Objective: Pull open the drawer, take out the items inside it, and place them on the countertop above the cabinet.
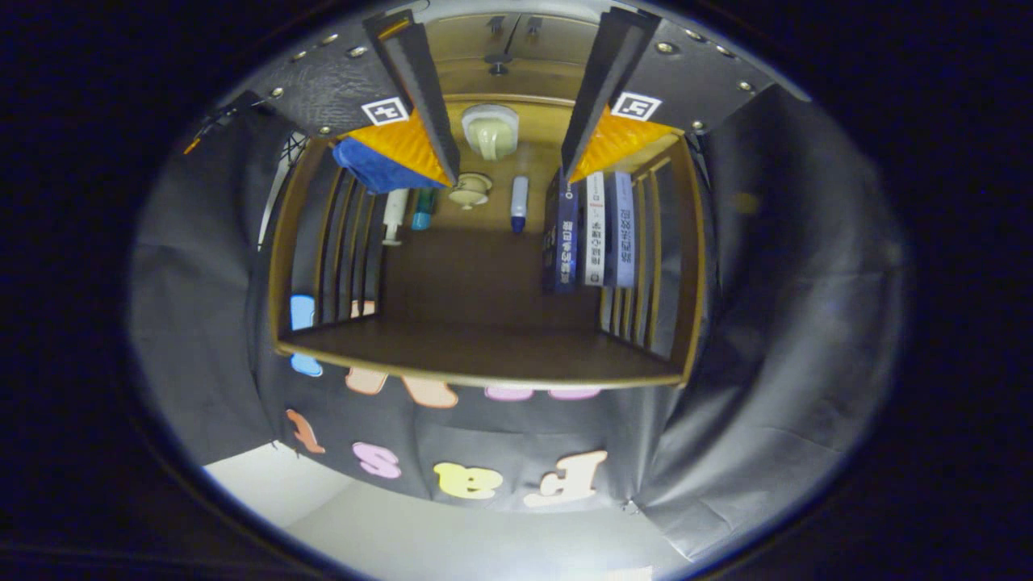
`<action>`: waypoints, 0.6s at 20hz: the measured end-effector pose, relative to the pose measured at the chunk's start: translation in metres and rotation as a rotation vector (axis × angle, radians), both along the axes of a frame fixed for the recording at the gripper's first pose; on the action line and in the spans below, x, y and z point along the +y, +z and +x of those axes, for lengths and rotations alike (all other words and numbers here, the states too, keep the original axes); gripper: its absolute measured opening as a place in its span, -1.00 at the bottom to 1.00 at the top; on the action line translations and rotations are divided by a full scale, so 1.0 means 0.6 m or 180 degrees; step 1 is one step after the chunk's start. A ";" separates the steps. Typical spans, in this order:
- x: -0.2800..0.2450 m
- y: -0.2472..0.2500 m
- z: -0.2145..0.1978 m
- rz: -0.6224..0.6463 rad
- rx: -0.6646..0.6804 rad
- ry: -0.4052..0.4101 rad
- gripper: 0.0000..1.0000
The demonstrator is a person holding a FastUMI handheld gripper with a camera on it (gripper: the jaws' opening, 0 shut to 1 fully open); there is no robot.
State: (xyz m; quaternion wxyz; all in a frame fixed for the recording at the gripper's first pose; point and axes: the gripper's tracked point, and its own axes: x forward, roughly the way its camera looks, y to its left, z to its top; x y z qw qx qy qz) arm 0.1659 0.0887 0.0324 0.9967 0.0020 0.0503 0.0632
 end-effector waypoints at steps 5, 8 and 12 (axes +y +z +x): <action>-0.050 0.007 -0.086 0.0017 -0.0033 -0.0118 0.53; -0.058 0.006 -0.131 -0.0044 -0.0066 -0.0009 0.53; -0.077 0.008 -0.177 -0.0038 -0.0171 0.0118 0.50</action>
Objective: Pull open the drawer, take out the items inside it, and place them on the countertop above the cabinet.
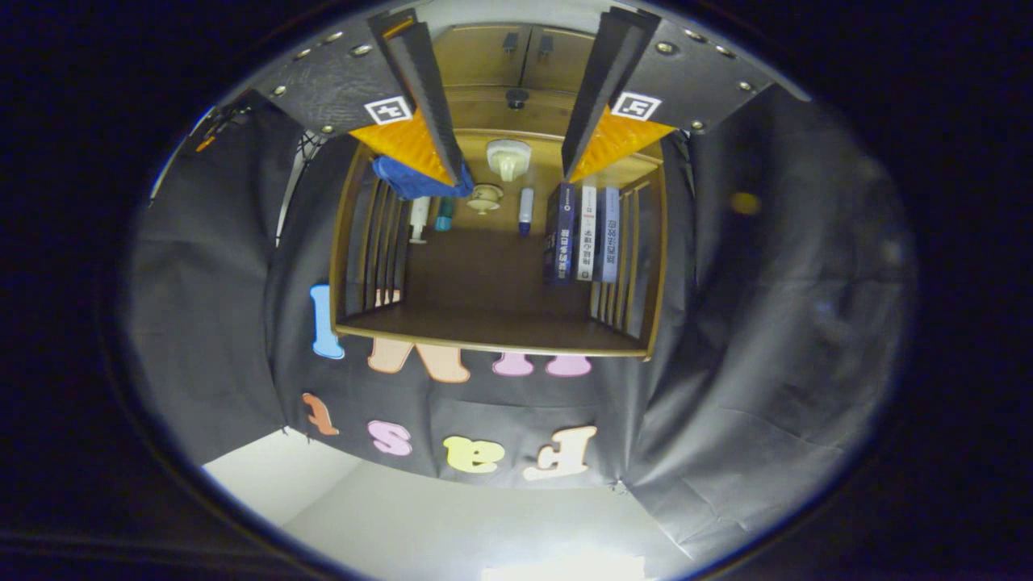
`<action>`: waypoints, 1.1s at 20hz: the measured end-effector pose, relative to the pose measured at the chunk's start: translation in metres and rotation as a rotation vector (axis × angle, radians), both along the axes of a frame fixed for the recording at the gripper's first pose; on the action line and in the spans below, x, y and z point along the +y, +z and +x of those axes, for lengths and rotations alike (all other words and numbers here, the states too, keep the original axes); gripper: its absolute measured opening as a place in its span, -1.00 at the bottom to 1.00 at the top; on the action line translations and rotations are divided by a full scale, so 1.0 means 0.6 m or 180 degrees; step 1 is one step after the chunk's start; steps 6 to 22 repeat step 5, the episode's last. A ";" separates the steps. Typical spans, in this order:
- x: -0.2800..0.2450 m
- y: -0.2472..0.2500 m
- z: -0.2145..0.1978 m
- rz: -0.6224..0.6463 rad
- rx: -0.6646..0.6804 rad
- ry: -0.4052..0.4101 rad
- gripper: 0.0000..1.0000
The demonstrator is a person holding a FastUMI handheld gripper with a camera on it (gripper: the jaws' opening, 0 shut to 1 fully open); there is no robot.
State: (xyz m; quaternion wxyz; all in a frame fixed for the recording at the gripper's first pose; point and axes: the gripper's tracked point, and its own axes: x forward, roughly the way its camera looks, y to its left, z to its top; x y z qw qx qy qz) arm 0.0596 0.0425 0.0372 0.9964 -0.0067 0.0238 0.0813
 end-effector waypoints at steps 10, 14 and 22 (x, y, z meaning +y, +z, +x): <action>-0.044 -0.004 -0.037 0.0185 -0.0044 -0.0043 0.46; -0.044 -0.004 -0.037 0.0185 -0.0044 -0.0043 0.46; -0.044 -0.004 -0.037 0.0185 -0.0044 -0.0043 0.46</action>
